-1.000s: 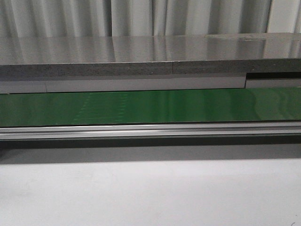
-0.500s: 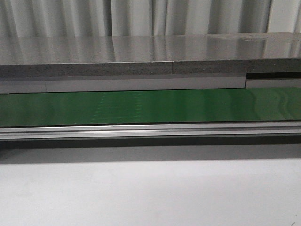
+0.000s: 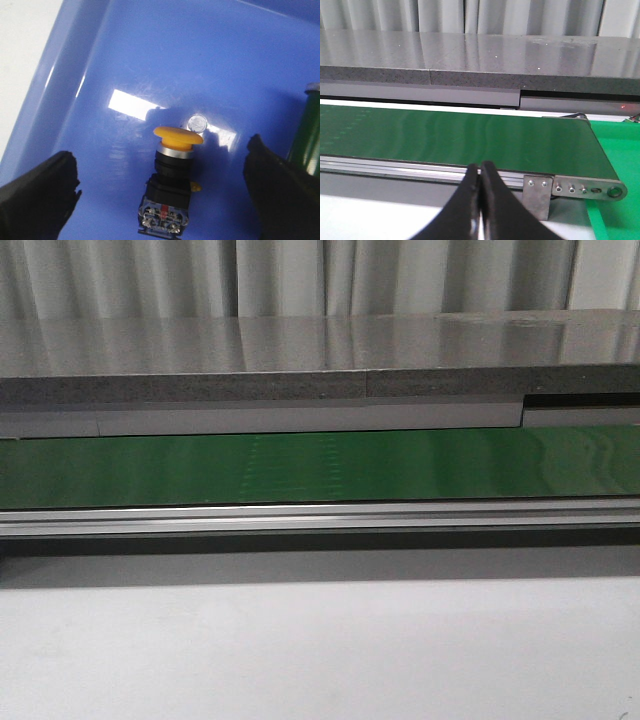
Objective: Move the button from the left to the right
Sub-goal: 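Close the left gripper around the black body of the yellow button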
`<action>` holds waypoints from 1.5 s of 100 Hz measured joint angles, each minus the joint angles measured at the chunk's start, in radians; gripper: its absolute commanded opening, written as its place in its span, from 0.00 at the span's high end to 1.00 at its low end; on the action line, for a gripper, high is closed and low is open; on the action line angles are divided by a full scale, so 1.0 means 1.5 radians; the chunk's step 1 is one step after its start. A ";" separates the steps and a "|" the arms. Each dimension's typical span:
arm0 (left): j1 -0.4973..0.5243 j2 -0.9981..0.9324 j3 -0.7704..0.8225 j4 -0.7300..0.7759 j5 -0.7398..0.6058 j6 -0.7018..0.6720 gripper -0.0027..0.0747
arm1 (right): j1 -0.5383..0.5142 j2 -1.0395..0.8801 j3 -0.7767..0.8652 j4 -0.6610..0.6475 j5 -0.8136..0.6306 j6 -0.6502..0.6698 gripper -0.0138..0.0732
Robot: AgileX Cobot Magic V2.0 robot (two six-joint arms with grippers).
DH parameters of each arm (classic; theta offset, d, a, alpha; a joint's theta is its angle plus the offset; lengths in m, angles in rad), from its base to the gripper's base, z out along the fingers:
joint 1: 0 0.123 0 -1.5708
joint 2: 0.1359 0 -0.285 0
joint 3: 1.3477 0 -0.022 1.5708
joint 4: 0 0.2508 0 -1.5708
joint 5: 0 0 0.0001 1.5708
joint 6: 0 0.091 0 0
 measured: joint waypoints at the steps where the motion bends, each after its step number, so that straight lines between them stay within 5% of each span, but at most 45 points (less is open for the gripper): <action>1: 0.000 0.003 0.000 0.000 0.000 0.000 0.14 | 0.000 0.000 0.000 0.000 0.000 0.000 0.92; 99: 0.000 0.099 -0.007 0.004 0.009 0.001 0.17 | 0.000 0.000 0.000 0.000 0.000 0.000 0.92; 113: 0.000 0.104 -0.007 0.004 0.009 0.001 0.36 | 0.000 0.000 0.000 0.000 0.000 0.000 0.92; 137: 0.000 0.107 -0.007 0.004 0.009 0.001 0.85 | 0.000 0.000 0.000 0.000 0.000 0.000 0.92; 150: 0.000 0.107 -0.007 0.004 0.009 0.001 0.99 | 0.000 0.000 0.000 0.000 0.000 0.000 0.92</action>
